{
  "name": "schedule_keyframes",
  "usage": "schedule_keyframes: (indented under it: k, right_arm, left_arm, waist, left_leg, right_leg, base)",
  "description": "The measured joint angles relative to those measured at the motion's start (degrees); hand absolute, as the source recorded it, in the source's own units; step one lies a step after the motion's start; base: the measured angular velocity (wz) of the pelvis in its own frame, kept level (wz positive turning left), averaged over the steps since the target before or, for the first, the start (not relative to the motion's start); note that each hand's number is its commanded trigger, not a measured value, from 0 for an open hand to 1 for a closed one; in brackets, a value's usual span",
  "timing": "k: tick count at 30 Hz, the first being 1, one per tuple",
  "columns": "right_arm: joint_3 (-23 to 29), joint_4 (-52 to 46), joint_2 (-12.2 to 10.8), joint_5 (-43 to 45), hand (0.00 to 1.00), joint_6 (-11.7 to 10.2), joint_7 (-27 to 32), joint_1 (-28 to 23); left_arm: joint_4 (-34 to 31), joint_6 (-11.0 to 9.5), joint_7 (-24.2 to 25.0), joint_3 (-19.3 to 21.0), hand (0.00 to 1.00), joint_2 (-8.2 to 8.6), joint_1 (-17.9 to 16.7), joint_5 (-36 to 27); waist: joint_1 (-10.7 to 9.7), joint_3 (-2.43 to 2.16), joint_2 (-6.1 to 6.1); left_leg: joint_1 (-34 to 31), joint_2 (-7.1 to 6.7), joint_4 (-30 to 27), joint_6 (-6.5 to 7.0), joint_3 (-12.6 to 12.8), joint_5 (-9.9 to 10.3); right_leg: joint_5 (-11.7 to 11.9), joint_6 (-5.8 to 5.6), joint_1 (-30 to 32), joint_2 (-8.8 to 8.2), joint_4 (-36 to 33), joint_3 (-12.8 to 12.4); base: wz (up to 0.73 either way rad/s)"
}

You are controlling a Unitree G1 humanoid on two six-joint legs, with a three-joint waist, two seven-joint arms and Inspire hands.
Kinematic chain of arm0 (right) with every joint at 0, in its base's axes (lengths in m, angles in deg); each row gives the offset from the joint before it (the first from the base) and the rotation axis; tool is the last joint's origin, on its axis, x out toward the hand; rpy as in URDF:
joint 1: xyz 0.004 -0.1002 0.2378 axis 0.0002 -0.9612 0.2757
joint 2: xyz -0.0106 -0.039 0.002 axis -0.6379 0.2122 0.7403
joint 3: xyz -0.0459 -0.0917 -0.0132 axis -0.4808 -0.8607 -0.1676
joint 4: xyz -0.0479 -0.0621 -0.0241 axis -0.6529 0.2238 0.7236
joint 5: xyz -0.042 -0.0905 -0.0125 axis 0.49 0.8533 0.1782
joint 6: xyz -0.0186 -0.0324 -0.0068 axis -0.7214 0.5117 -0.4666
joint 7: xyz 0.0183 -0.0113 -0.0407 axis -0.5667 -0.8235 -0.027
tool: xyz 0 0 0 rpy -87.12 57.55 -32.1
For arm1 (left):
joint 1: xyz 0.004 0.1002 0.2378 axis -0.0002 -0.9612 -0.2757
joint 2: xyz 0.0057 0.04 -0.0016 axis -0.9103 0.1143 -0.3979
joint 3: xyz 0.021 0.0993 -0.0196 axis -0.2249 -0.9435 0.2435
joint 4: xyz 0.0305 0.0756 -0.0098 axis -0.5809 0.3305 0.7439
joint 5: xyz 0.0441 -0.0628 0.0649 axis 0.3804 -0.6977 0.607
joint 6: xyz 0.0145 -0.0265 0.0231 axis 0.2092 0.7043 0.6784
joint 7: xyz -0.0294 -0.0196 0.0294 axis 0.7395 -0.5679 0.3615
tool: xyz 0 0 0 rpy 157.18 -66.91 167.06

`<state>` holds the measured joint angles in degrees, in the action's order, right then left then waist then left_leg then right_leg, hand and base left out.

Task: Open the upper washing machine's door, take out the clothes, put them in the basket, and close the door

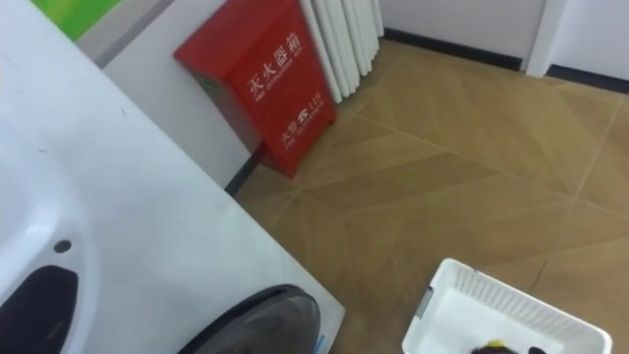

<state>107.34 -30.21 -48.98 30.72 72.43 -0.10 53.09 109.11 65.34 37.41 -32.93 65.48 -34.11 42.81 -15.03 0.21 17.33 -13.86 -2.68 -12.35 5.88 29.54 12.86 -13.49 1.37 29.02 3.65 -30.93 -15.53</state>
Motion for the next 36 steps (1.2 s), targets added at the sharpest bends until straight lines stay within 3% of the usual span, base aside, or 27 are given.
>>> schedule_keyframes:
  k: [5, 7, 15, 23, 31, 36]
  right_arm:
    - [-1.9, -2.7, -0.1, 0.3, 0.00, 0.0, -1.1, -0.8]
    - [-1.9, -3.6, -0.1, 0.3, 0.00, 0.0, -2.1, -1.0]
    - [-4.2, -6.2, -0.1, 1.7, 0.00, 0.0, -2.6, -1.0]
    - [-6.7, -8.5, -0.1, 4.7, 0.00, -0.1, -3.2, -1.3]
    - [-8.7, -5.4, -0.5, 4.8, 0.00, 0.3, -4.1, -1.6]
    - [-8.6, -5.2, -0.5, 5.3, 0.00, 0.3, -4.8, -1.8]
  left_arm:
    - [0.0, -0.3, 0.0, 0.0, 0.00, 0.00, 0.1, -0.2]
    - [0.0, -0.4, 0.0, 0.0, 0.00, 0.00, 0.1, -0.2]
    - [0.1, -2.4, -0.6, 0.0, 0.00, 0.02, 0.1, -0.2]
    - [0.2, -2.9, -1.7, 0.0, 0.00, 0.02, 0.1, -0.3]
    - [0.1, -3.4, -3.3, 0.0, 0.00, -0.78, 0.2, -0.5]
    - [0.3, -3.4, -3.3, 0.0, 0.00, -0.95, 0.1, -1.4]
  waist:
    - [0.4, 0.00, 0.00]
    - [0.3, 0.40, -0.52]
    - [0.4, 0.44, -0.64]
    - [0.4, 0.49, -1.12]
    - [0.3, 0.49, -3.83]
    - [0.4, 0.45, -4.22]
  left_leg:
    - [0.0, -0.05, -0.1, 0.01, 0.0, 0.0]
    - [0.0, -0.34, -0.4, 0.02, -0.3, 0.0]
    - [-0.5, -1.03, -0.5, 0.32, -2.0, -0.2]
    - [-0.6, -1.02, -1.0, 0.35, -2.9, -0.3]
    - [-0.5, -1.00, -1.2, 0.39, -3.3, -0.3]
    - [-0.5, -0.91, -1.1, 0.39, -3.6, -0.3]
  right_leg:
    - [-0.1, 0.03, 0.0, -0.14, -0.1, 0.0]
    - [-0.6, -0.01, 0.1, -0.58, -0.8, 0.4]
    - [-1.4, 0.07, 0.5, -1.63, -2.0, 1.9]
    - [-1.7, 0.15, 0.1, -1.99, -1.8, 2.7]
    - [-1.8, 0.20, 0.2, -2.17, -1.7, 3.1]
    - [-1.7, 0.16, -0.3, -2.19, -1.0, 3.4]
  base:
    - [0.00]
    - [0.09]
    - [0.14]
    - [0.06]
    - [0.02]
    - [0.02]
